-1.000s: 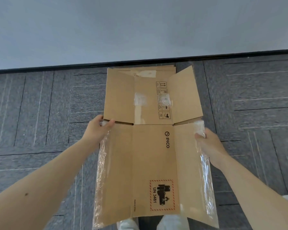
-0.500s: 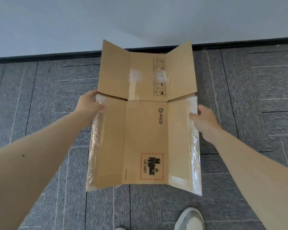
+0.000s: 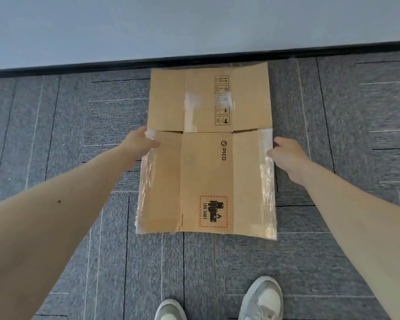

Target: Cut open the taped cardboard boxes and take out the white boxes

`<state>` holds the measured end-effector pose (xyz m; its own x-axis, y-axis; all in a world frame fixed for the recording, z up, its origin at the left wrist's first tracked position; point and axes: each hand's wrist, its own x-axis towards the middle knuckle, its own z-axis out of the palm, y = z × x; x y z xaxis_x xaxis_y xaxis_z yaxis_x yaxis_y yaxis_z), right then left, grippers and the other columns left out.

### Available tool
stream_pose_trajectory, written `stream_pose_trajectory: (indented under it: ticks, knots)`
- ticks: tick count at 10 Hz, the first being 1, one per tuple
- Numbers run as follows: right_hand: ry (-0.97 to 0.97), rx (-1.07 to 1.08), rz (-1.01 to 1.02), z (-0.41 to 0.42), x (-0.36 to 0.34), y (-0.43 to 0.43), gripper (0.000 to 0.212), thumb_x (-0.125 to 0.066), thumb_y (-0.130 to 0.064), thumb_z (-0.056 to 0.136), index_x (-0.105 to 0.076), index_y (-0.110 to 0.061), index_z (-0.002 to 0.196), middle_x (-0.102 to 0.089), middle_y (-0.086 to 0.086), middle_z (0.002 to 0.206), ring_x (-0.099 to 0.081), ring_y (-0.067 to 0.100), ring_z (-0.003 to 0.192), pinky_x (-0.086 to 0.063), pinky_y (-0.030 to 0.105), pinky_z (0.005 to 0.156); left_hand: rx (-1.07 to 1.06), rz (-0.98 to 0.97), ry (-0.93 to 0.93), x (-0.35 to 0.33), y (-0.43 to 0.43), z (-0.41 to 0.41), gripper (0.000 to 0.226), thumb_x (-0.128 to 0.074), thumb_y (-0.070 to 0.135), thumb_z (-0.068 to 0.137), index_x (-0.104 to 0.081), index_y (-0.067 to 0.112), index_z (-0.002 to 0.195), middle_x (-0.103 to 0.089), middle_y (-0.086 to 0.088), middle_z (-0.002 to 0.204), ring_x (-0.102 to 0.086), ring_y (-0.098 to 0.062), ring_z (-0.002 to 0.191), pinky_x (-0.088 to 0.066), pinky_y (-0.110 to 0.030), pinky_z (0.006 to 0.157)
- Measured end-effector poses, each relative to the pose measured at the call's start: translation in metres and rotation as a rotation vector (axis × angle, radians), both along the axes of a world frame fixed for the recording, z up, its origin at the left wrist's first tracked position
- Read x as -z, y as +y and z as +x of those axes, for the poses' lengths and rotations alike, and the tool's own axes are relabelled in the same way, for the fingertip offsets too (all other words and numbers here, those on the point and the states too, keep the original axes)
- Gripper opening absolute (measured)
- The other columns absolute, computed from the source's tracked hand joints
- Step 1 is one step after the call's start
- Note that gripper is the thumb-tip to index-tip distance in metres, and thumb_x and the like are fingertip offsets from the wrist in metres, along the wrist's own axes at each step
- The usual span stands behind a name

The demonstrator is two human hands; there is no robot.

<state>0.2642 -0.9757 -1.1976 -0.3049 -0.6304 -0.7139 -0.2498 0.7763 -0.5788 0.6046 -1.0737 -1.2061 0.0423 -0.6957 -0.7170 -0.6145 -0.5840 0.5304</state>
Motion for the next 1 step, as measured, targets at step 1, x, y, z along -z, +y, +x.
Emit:
stream_pose_trajectory:
  ticks: [1]
  knots:
    - [0.05, 0.033, 0.009, -0.0037, -0.0413, 0.0125, 0.042, -0.046, 0.002, 0.094, -0.044, 0.012, 0.134, -0.05, 0.016, 0.14, -0.044, 0.037, 0.13, -0.031, 0.047, 0.113, 0.014, -0.087, -0.083, -0.0445, 0.0107, -0.0081, 0.051, -0.061, 0.012, 0.097, -0.045, 0.008, 0.145, -0.054, -0.008, 0.132, -0.052, -0.026, 0.113, -0.043, -0.039, 0.099]
